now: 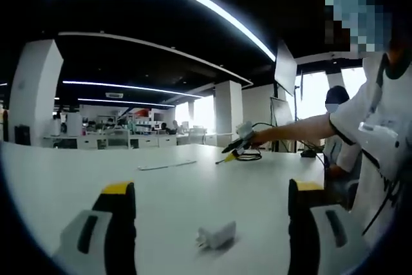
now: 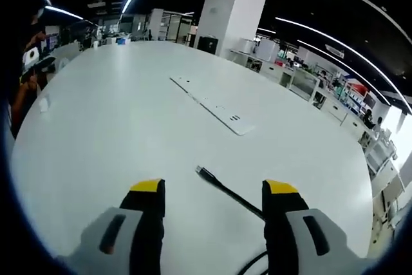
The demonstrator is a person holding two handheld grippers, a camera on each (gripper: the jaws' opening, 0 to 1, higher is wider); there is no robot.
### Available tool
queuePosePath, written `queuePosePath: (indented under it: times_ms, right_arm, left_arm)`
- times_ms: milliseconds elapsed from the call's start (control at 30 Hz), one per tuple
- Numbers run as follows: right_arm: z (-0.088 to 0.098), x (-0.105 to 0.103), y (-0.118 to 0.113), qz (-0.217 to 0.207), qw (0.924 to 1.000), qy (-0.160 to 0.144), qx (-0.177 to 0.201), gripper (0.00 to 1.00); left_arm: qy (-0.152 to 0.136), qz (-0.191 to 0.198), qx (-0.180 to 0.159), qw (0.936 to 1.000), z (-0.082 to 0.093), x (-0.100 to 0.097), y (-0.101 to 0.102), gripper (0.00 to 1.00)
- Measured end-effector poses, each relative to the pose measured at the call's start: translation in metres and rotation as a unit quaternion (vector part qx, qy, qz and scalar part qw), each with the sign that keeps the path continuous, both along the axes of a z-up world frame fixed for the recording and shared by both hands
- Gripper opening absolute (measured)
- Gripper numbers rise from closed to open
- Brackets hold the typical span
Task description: Plug the desk Type‑C cable into the charger adapter.
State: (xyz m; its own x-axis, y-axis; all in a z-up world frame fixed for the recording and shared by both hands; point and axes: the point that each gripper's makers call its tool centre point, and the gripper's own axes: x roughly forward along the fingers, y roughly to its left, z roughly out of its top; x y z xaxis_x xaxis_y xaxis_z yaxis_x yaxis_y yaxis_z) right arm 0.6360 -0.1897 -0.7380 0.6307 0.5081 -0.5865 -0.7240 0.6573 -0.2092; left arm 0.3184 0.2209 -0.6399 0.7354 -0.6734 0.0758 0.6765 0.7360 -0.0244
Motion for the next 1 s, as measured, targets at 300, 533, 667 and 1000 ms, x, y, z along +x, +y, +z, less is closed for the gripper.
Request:
queuePosePath:
  times_ms: [300,533,667,1000]
  right_arm:
    - [-0.006,0.007,0.003,0.013,0.9997,0.017,-0.011,0.46]
    - [-0.013,0.011,0.009,0.033,0.9983,0.041,-0.023,0.35]
    - [-0.015,0.011,0.012,0.043,0.9975,0.050,-0.027,0.29]
    - [-0.022,0.013,0.017,0.076,0.9932,0.072,-0.052,0.18]
  left_arm:
    - [0.005,0.006,-0.004,1.0000,-0.005,0.005,0.004,1.00]
    - [0.011,0.009,-0.006,0.9999,-0.010,0.007,0.007,1.00]
    - [0.013,0.013,-0.008,0.9998,-0.011,0.008,0.009,1.00]
    - [0.016,0.018,-0.011,0.9997,-0.014,0.012,0.012,1.00]
